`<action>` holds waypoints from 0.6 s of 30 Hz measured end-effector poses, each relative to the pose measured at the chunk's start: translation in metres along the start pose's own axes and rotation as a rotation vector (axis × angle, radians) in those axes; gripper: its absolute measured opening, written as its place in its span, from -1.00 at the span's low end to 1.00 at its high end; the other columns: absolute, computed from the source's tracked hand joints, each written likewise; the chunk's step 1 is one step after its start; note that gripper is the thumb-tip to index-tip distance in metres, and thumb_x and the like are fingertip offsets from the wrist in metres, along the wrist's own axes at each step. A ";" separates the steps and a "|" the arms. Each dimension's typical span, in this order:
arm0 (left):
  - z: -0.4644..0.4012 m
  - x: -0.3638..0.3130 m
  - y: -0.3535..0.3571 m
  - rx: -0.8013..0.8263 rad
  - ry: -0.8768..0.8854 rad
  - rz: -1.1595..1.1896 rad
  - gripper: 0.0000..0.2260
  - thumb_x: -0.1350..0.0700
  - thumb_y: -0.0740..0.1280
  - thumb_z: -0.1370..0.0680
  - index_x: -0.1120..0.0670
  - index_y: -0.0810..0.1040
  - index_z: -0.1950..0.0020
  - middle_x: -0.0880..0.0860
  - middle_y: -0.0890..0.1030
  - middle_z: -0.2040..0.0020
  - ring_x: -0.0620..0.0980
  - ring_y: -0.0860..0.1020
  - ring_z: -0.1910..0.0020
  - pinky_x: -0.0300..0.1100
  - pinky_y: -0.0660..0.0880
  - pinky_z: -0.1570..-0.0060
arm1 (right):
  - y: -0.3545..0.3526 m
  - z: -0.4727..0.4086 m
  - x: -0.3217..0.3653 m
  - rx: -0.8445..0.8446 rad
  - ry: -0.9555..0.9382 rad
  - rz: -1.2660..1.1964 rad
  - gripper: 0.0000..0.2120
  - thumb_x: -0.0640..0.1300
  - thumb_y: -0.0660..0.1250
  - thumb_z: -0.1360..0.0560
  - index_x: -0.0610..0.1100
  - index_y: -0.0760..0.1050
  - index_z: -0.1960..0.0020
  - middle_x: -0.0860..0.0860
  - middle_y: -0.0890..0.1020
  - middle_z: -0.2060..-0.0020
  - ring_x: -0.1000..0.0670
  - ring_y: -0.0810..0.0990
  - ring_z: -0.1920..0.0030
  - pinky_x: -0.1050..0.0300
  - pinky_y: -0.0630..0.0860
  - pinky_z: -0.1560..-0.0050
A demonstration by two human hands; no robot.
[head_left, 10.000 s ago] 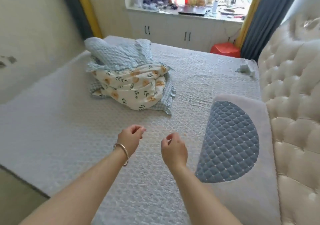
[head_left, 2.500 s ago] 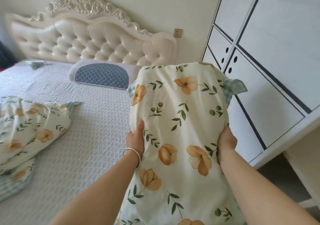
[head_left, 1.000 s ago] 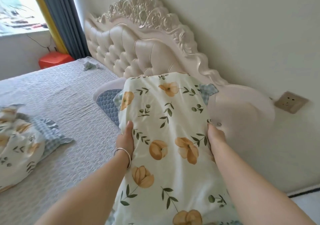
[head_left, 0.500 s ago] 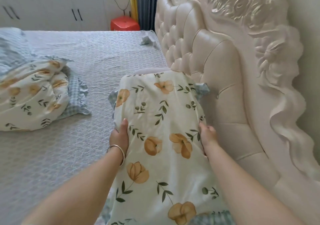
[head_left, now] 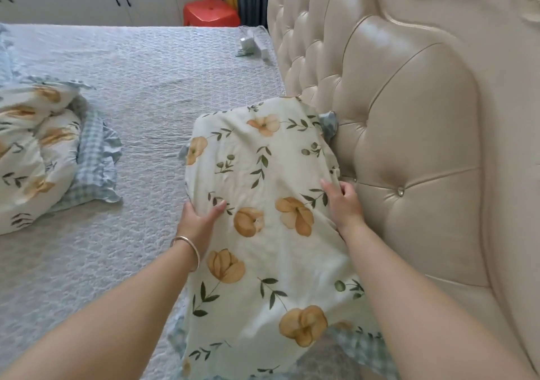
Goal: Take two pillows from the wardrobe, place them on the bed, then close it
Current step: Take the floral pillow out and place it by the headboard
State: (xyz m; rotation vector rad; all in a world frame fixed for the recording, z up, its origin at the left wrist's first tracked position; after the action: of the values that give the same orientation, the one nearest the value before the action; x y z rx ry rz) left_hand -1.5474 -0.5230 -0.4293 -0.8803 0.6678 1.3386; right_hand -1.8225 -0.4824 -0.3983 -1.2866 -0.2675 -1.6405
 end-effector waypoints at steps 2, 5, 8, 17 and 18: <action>-0.020 0.007 0.014 0.044 -0.025 0.004 -0.19 -0.20 0.52 -0.17 -0.02 0.30 -0.32 0.04 0.51 -0.22 0.13 0.52 -0.17 0.17 0.46 -0.19 | 0.005 -0.022 -0.009 0.023 0.005 -0.001 -0.45 0.15 0.35 -0.39 -0.12 0.42 -0.27 -0.03 0.59 -0.12 -0.06 0.55 -0.11 -0.02 0.44 -0.23; -0.042 0.023 0.035 0.072 -0.051 -0.067 -0.25 -0.05 0.51 -0.32 0.00 0.21 -0.40 0.07 0.45 -0.27 0.15 0.46 -0.22 0.10 0.42 -0.24 | 0.013 -0.048 -0.033 0.066 0.024 0.057 -0.32 0.26 0.38 -0.25 -0.03 0.43 -0.29 0.04 0.61 -0.13 -0.02 0.58 -0.12 -0.04 0.46 -0.25; -0.056 0.041 0.050 0.027 -0.077 -0.149 -0.22 0.00 0.50 -0.36 0.05 0.14 -0.44 0.13 0.41 -0.32 0.17 0.42 -0.26 0.02 0.35 -0.24 | 0.023 -0.066 -0.061 0.068 -0.018 0.180 -0.19 0.36 0.41 -0.10 0.07 0.41 -0.28 0.05 0.62 -0.14 -0.01 0.58 -0.15 -0.06 0.48 -0.25; -0.080 0.066 0.058 -0.020 -0.123 -0.241 -0.15 -0.05 0.52 -0.32 0.08 0.11 -0.45 0.14 0.38 -0.36 0.17 0.38 -0.31 0.00 0.28 -0.33 | 0.031 -0.068 -0.069 -0.073 -0.112 0.384 -0.17 0.33 0.32 -0.20 0.01 0.31 -0.40 -0.02 0.52 -0.27 -0.09 0.47 -0.28 -0.03 0.44 -0.25; -0.081 0.067 0.058 -0.019 -0.119 -0.248 -0.15 -0.05 0.52 -0.32 0.09 0.11 -0.45 0.13 0.38 -0.35 0.16 0.38 -0.31 -0.01 0.28 -0.32 | 0.031 -0.069 -0.070 -0.084 -0.120 0.393 -0.18 0.32 0.33 -0.22 0.01 0.31 -0.40 -0.02 0.52 -0.27 -0.09 0.47 -0.28 -0.04 0.44 -0.25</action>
State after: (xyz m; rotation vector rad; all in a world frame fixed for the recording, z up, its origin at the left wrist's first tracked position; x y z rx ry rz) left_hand -1.5898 -0.5555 -0.5375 -0.8619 0.4390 1.1659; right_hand -1.8439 -0.5052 -0.4966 -1.4023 -0.0130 -1.2544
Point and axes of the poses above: each hand's wrist, its own z-axis away from the middle knuckle, its own y-axis out of the palm, x = y × z, the point moved 3 cm from there along -z, towards the middle knuckle
